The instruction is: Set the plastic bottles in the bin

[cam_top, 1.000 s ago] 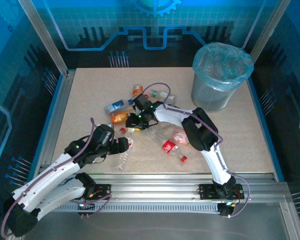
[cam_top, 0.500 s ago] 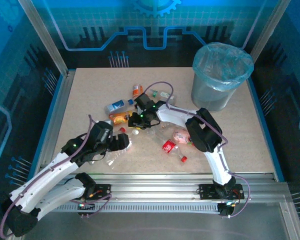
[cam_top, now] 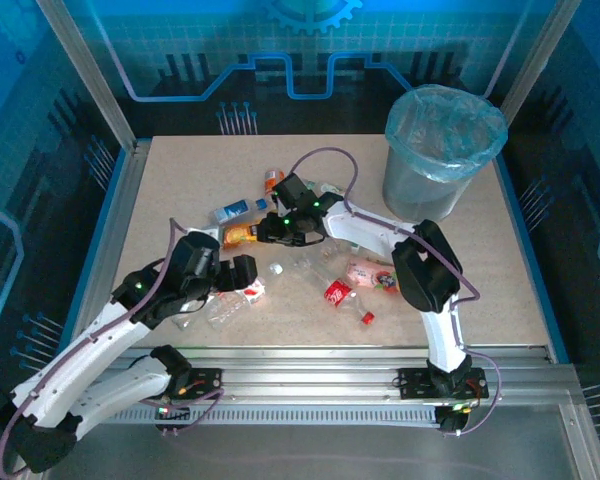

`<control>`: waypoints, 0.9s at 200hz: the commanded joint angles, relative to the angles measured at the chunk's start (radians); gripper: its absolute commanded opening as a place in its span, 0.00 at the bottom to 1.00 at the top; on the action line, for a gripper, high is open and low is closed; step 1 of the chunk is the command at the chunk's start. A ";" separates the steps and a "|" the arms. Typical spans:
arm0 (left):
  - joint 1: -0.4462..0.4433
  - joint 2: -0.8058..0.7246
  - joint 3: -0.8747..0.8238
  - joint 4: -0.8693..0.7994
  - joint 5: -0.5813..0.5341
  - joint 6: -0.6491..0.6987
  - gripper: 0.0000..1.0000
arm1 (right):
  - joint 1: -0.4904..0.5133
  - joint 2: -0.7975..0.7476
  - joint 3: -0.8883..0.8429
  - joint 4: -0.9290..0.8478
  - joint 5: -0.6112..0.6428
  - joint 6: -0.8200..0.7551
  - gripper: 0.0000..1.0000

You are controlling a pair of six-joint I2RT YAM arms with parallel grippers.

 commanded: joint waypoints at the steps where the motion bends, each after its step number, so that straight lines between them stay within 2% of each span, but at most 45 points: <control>1: 0.009 0.016 0.011 -0.021 -0.006 0.025 0.86 | 0.028 -0.061 -0.007 -0.068 0.065 -0.019 0.50; 17: 0.011 0.012 -0.015 -0.025 -0.007 0.029 0.86 | 0.050 -0.084 -0.069 -0.054 0.104 0.007 0.55; 60: 0.018 -0.014 -0.084 0.015 -0.003 0.023 0.87 | 0.096 -0.111 -0.189 0.032 0.116 0.121 0.67; 83: 0.043 -0.015 -0.104 0.051 -0.016 0.054 0.87 | 0.105 -0.111 -0.240 0.124 0.095 0.219 0.67; 119: 0.077 -0.031 -0.076 0.045 -0.035 0.074 0.88 | 0.123 -0.169 -0.341 0.201 0.186 0.329 0.68; 144: 0.094 -0.043 -0.097 0.101 0.002 0.057 0.88 | 0.123 -0.186 -0.390 0.237 0.195 0.374 0.69; 180: 0.097 0.016 -0.088 0.103 0.042 0.039 0.88 | 0.132 -0.181 -0.410 0.267 0.196 0.405 0.69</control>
